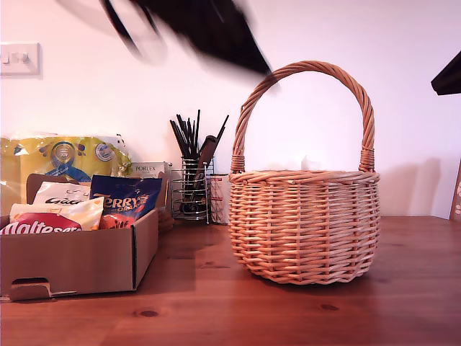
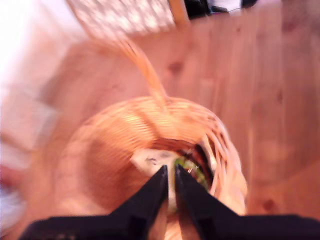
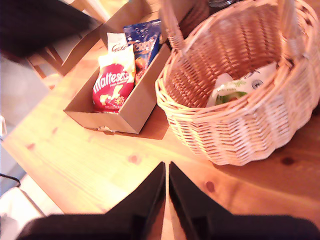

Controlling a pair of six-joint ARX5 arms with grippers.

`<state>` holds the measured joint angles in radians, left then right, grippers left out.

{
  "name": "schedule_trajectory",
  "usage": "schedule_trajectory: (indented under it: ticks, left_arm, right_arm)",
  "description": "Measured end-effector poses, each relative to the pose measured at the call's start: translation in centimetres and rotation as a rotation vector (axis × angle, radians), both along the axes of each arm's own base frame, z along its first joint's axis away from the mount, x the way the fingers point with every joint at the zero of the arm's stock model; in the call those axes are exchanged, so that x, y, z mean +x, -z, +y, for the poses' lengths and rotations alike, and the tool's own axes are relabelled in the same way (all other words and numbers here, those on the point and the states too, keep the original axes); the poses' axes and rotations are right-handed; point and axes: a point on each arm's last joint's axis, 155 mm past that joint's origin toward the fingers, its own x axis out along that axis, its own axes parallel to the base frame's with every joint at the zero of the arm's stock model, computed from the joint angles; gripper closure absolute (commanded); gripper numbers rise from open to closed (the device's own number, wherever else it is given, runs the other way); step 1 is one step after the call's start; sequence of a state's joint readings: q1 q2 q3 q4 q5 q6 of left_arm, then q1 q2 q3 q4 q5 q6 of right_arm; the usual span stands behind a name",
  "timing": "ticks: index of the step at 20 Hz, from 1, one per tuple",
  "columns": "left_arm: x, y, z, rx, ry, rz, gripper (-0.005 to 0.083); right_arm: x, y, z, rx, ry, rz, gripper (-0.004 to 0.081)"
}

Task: Move the bags of Easter eggs from the cardboard box on the left into the woven basket on the right side.

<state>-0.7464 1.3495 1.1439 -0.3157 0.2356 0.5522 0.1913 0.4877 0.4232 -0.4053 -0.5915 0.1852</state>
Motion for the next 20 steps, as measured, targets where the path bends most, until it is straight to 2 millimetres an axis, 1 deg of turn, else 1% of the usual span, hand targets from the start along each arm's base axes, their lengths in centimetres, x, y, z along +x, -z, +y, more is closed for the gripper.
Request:
schedule_trajectory:
  ticks: [1,2,3,4,5,6,7,8,9,10,12,13,15,16,17,18,19,20]
  left_arm:
    - [-0.2,-1.2,1.8,0.004,-0.034,-0.005,0.0793]
    - [0.0,-1.6,3.7,0.016,-0.075,0.002,0.0793]
    - [0.5,-1.4,5.4,0.027,-0.119,0.012,0.0793]
    - [0.9,-0.7,7.0,0.037,-0.159,0.024,0.0793]
    - [1.3,0.8,8.7,0.055,-0.201,0.048,0.0793]
    - [1.1,2.6,10.2,0.078,-0.233,0.08,0.0793]
    - [0.6,4.5,11.4,0.098,-0.25,0.122,0.0793]
    - [0.2,5.6,12.3,0.104,-0.261,0.148,0.0793]
    - [0.2,6.2,13.3,0.102,-0.285,0.16,0.0793]
    - [0.4,6.2,14.1,0.098,-0.299,0.156,0.0793]
    - [1.5,6.0,16.3,0.1,-0.353,0.145,0.0793]
    - [1.7,6.5,17.5,0.124,-0.372,0.151,0.0793]
    - [2.4,8.2,19.6,0.186,-0.393,0.172,0.078]
    - [2.9,9.2,20.4,0.218,-0.394,0.186,0.0729]
    - [3.4,10.5,21.2,0.257,-0.387,0.198,0.0595]
    - [3.6,11.6,21.7,0.265,-0.393,0.235,0.0383]
    - [3.9,12.6,22.1,0.298,-0.367,0.235,0.0192]
    - [4.2,13.3,22.4,0.326,-0.352,0.227,0.0072]
  right_arm:
    - [0.0,-0.3,0.3,-0.001,-0.013,-0.02,0.0782]
    - [-0.1,-0.7,0.8,-0.01,-0.042,-0.054,0.0783]
    - [-0.2,-1.2,1.3,-0.02,-0.07,-0.092,0.0783]
    - [-0.1,-1.4,1.7,-0.034,-0.087,-0.122,0.0782]
    - [-0.1,-1.5,2.1,-0.049,-0.101,-0.145,0.0783]
    - [0.0,-1.5,2.5,-0.064,-0.108,-0.161,0.0783]
    - [0.0,-1.5,3.1,-0.082,-0.126,-0.181,0.0783]
    - [0.0,-1.4,3.8,-0.096,-0.143,-0.193,0.0783]
    - [0.0,-1.3,4.4,-0.117,-0.161,-0.213,0.0782]
    - [0.1,-1.1,5.0,-0.132,-0.171,-0.218,0.0782]
    - [-0.4,-0.4,6.6,-0.171,-0.223,-0.213,0.0783]
    - [-0.6,-0.3,7.4,-0.201,-0.251,-0.221,0.0782]
    - [-0.7,-0.3,8.8,-0.24,-0.299,-0.239,0.0782]
    - [-0.7,-0.3,9.2,-0.251,-0.309,-0.242,0.0782]
    - [-0.6,-0.3,9.6,-0.265,-0.319,-0.245,0.0782]
    - [-0.5,-0.1,9.8,-0.274,-0.32,-0.24,0.0783]
    - [-0.4,0.1,9.9,-0.282,-0.323,-0.239,0.0782]
    - [-0.3,0.5,9.9,-0.292,-0.325,-0.231,0.0782]
